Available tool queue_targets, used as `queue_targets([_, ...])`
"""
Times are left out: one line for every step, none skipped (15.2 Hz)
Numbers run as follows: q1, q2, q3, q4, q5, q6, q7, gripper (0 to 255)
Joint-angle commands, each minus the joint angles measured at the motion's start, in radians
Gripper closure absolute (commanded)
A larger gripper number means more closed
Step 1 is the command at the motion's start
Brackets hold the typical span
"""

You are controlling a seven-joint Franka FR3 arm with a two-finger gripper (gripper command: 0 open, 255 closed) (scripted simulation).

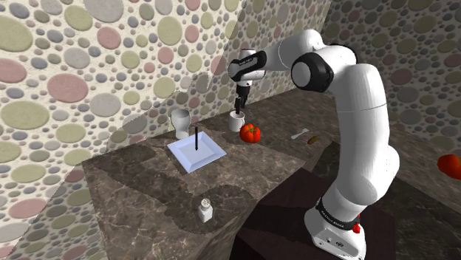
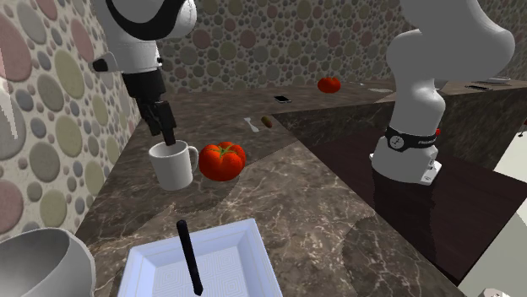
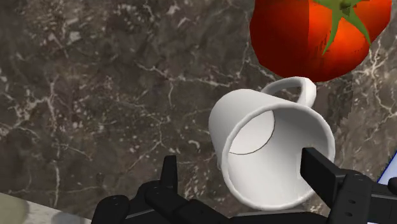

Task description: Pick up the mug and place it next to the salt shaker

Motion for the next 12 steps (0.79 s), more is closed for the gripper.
queue_targets([-0.009,0.032,0.003,0.03,0.006,0.005,-0.007,0])
queue_targets([-0.009,0.038,0.005,0.025,0.008,0.016,-0.008,0])
queue_targets([-0.009,0.043,0.006,0.019,0.009,0.026,-0.009,0])
queue_targets([-0.009,0.049,0.007,0.015,0.011,0.037,-0.01,0])
queue_targets([-0.01,0.055,0.008,0.01,0.013,0.047,-0.011,0])
queue_targets([-0.01,0.061,0.009,0.006,0.015,0.057,-0.012,0])
queue_targets([-0.011,0.071,0.011,0.0,0.017,0.073,-0.014,0])
queue_targets([-0.011,0.071,0.011,0.0,0.017,0.073,-0.014,0])
queue_targets([-0.011,0.071,0.011,0.0,0.017,0.073,-0.014,0])
queue_targets([-0.011,0.071,0.011,0.0,0.017,0.073,-0.014,0])
queue_targets([-0.011,0.071,0.011,0.0,0.017,0.073,-0.014,0])
queue_targets([-0.011,0.071,0.011,0.0,0.017,0.073,-0.014,0])
